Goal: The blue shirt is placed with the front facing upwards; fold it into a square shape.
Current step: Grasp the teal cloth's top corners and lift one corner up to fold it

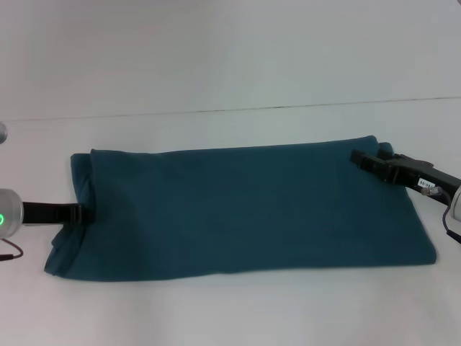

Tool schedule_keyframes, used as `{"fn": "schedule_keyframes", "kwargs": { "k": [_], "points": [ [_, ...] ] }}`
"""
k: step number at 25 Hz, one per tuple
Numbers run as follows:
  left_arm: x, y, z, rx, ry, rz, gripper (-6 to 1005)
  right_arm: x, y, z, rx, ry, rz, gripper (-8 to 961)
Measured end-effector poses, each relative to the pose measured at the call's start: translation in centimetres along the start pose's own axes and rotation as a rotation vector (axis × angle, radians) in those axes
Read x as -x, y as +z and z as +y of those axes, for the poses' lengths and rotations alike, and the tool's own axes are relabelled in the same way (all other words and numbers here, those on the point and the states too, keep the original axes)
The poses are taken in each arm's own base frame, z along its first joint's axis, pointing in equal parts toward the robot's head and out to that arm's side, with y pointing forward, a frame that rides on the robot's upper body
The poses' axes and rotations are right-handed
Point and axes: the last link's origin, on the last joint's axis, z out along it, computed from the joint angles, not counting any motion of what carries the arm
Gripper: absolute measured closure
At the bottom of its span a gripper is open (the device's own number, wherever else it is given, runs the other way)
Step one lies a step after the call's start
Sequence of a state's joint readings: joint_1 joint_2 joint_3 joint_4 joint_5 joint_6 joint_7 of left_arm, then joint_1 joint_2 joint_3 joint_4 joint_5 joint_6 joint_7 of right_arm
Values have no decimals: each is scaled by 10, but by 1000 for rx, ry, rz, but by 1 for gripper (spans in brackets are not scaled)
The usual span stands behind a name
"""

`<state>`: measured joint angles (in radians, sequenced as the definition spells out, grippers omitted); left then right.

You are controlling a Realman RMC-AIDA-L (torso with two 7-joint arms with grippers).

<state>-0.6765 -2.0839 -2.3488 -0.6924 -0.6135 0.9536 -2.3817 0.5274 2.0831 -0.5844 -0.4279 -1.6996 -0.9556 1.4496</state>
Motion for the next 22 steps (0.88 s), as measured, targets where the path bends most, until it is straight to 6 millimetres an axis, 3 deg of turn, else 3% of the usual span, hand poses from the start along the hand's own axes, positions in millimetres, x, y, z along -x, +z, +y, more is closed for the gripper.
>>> {"fn": "schedule_keyframes", "kwargs": {
  "k": [4,6,22],
  "points": [
    [-2,-1,2,7,2,6,717,0,0,0,-1,1,0,220],
    [-5,-2,4,14,4,11,898,-1,-1,0,-2,1,1,219],
    [-24,-23,26,136,34,76,905,1,-2,-1,1,-14,-12,219]
  ]
}}
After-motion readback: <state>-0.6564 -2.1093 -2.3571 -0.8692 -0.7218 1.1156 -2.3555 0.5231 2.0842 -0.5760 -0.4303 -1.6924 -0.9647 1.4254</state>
